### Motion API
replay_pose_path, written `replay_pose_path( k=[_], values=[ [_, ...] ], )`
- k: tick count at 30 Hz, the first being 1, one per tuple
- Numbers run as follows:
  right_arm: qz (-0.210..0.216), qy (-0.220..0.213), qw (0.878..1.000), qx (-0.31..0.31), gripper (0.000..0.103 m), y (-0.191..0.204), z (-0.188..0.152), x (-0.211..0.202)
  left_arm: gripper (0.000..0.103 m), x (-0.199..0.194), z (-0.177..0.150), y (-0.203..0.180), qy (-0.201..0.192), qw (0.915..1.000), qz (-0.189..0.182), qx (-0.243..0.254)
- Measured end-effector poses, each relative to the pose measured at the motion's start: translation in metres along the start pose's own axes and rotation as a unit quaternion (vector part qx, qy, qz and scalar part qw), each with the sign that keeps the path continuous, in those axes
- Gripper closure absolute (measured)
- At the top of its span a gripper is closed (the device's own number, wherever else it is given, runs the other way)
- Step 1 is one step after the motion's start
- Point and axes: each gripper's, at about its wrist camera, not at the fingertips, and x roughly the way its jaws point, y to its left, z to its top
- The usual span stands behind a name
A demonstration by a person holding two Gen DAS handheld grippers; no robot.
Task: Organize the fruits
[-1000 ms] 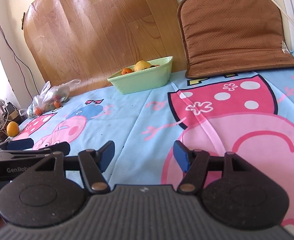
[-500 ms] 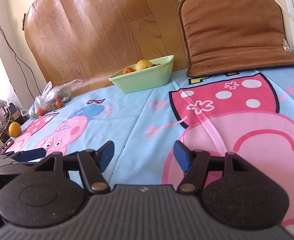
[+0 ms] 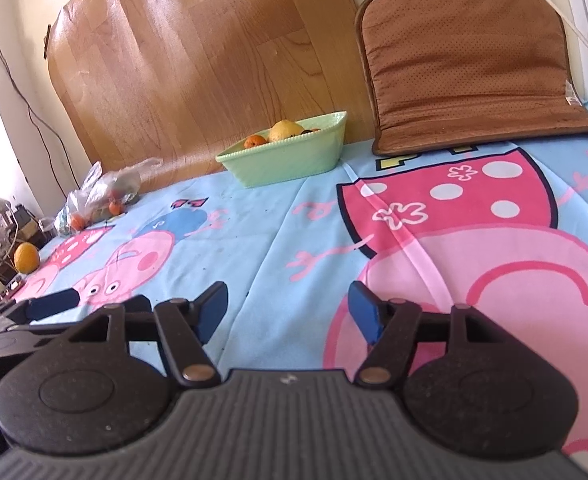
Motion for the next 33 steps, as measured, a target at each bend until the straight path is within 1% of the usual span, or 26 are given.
replay_pose_path(
  k=[2, 6, 12, 19, 33],
  values=[
    [0.001, 0.007, 1.0, 0.007, 0.033, -0.002, 0.001, 0.002, 0.0, 0.003, 0.0, -0.002, 0.008, 0.9999, 0.003, 0.007],
    [0.011, -0.002, 1.0, 0.011, 0.032, -0.004, 0.0, -0.003, 0.0, 0.001, -0.001, -0.003, 0.004, 0.9998, 0.015, 0.009],
    [0.019, -0.015, 1.0, 0.011, 0.031, -0.005, 0.0, -0.009, 0.0, 0.002, -0.001, -0.002, 0.009, 0.9998, 0.017, 0.005],
    [0.021, -0.026, 0.999, 0.004, 0.03, -0.002, -0.001, -0.012, 0.0, 0.001, -0.001, -0.001, 0.007, 0.9999, 0.013, 0.005],
    [0.02, -0.025, 0.999, 0.006, 0.029, -0.003, -0.001, -0.011, 0.0, 0.002, -0.001, 0.0, 0.01, 0.9999, 0.006, 0.004]
  ],
)
